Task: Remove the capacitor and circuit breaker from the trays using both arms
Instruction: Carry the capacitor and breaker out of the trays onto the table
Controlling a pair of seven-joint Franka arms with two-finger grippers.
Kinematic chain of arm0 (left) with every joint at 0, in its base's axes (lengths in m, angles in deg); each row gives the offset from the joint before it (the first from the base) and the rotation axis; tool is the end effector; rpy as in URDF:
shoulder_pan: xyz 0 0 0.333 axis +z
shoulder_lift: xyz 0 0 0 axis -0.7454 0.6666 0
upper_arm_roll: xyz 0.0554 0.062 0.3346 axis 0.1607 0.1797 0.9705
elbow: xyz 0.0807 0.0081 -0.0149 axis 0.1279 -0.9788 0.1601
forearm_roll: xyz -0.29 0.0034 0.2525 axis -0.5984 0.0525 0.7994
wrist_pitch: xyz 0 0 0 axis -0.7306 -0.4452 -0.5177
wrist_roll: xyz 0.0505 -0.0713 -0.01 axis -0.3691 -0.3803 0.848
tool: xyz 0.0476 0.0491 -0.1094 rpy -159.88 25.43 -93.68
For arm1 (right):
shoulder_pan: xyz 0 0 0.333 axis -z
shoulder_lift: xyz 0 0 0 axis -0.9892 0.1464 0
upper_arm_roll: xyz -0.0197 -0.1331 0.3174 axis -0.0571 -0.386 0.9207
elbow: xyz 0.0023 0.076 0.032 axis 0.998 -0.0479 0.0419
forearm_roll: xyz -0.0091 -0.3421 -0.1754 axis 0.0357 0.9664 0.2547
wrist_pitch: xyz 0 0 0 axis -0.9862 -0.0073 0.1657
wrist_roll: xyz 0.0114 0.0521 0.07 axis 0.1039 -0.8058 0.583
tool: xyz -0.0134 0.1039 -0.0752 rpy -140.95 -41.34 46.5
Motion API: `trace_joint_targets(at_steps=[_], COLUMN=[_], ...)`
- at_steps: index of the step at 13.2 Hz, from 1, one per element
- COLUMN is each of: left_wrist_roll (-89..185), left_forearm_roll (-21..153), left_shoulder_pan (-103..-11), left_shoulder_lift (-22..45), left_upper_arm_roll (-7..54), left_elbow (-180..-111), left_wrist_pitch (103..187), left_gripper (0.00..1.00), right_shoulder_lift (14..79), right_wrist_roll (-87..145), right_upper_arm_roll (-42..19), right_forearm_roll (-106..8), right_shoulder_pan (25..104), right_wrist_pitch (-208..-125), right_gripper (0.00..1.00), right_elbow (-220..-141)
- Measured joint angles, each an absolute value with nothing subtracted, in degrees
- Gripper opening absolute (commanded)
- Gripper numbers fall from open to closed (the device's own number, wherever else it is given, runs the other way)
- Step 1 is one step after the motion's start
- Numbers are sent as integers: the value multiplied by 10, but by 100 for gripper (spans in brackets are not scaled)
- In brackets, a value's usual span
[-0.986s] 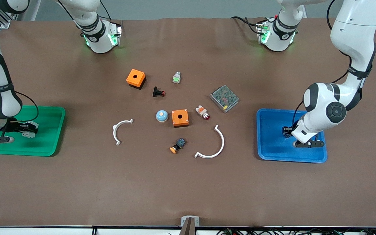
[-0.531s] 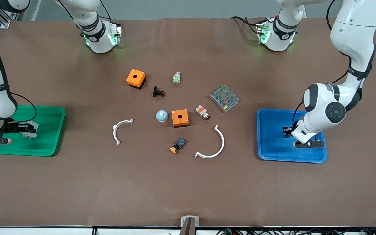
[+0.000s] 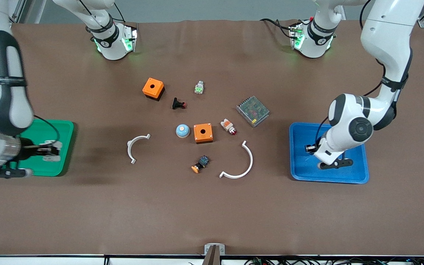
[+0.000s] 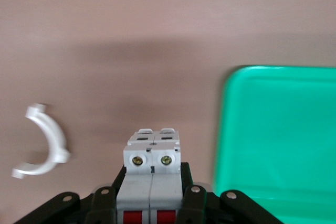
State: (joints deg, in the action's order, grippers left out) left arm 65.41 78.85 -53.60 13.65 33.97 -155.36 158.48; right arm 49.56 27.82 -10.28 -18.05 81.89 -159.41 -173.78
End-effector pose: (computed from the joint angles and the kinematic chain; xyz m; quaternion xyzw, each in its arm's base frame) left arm 0.6096 -0.1340 0.2486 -0.9957 -0.0751 0.0536 0.0110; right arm 0.6605 -0.0359 0.3562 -0.9954 0.0213 0.0861 0.0357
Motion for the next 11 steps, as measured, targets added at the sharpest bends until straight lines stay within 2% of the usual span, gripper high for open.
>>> trace_joint_targets(at_steps=[6, 11], left_wrist_roll=[818, 936], left_forearm_roll=[789, 789], left_shoulder_pan=[-641, -710], left_shoulder_lift=[147, 246], left_upper_arm_roll=[338, 338], left_elbow=[-1477, -1345], left_wrist_pitch=[1531, 1508], left_gripper=[15, 15], right_shoulder_lift=[521, 602], right_wrist_roll=[13, -52], right_upper_arm_roll=[-101, -102], right_forearm_roll=[-186, -189], right_shoulder_pan=[616, 555], right_wrist_pitch=[-1726, -1841], right_gripper=[0, 0], right_elbow=[-1778, -1784])
